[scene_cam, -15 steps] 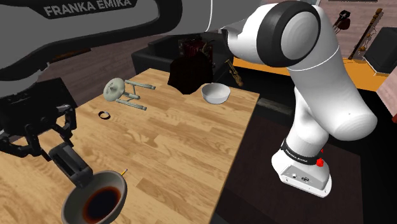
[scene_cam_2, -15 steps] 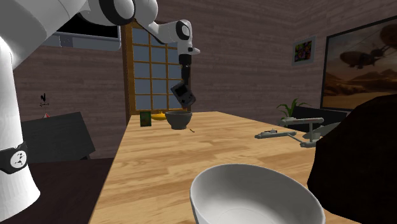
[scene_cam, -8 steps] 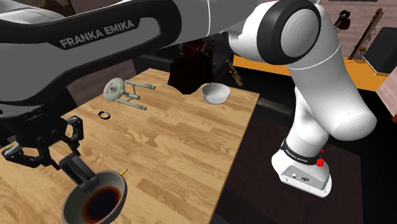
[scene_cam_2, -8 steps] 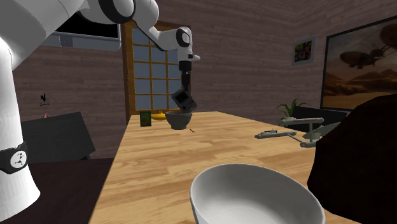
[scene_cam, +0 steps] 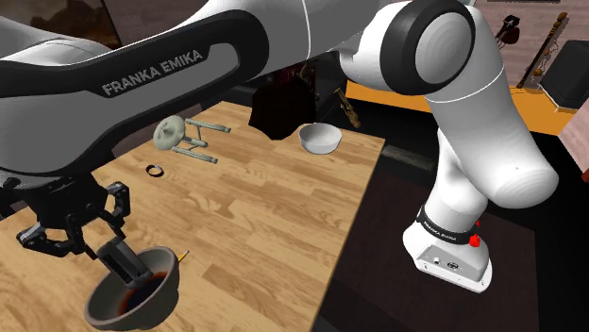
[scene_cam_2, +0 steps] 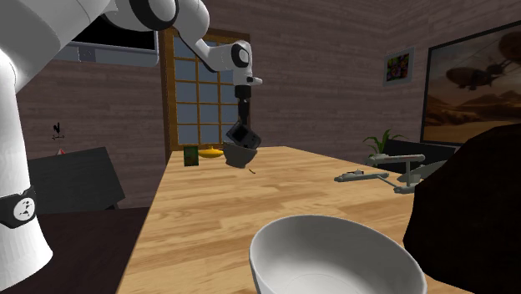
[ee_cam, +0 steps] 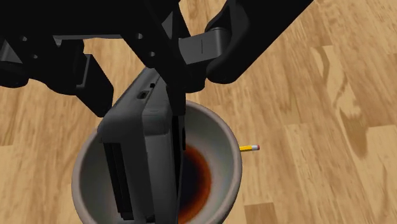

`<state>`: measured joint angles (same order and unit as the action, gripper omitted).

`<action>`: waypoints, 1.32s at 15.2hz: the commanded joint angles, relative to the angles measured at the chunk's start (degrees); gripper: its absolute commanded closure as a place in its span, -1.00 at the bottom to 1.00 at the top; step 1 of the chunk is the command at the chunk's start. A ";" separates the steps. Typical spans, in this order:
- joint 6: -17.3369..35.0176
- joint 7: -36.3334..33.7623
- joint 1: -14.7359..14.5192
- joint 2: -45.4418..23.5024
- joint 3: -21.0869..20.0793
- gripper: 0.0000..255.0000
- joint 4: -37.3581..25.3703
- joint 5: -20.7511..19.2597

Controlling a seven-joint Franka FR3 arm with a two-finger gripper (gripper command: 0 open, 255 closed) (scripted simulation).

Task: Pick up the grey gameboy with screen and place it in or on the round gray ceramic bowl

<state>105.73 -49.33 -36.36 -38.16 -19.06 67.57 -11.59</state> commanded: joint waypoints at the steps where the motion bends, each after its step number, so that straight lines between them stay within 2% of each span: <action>1: 0.04 -0.01 0.00 0.00 0.01 1.00 0.00 -0.01; 3: 0.04 -0.01 0.00 0.00 0.01 1.00 0.00 -0.01; 4: 0.05 -0.01 0.01 0.01 0.01 -1.00 0.03 -0.01; 9: 0.04 -0.01 0.00 0.00 0.01 -1.00 0.00 -0.01; 13: -7.08 0.50 -0.78 0.26 -0.15 -1.00 -6.98 0.25; 20: -7.09 0.51 -0.78 0.26 -0.15 -1.00 -6.99 0.25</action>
<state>98.66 -48.83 -37.14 -37.91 -19.21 60.59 -11.34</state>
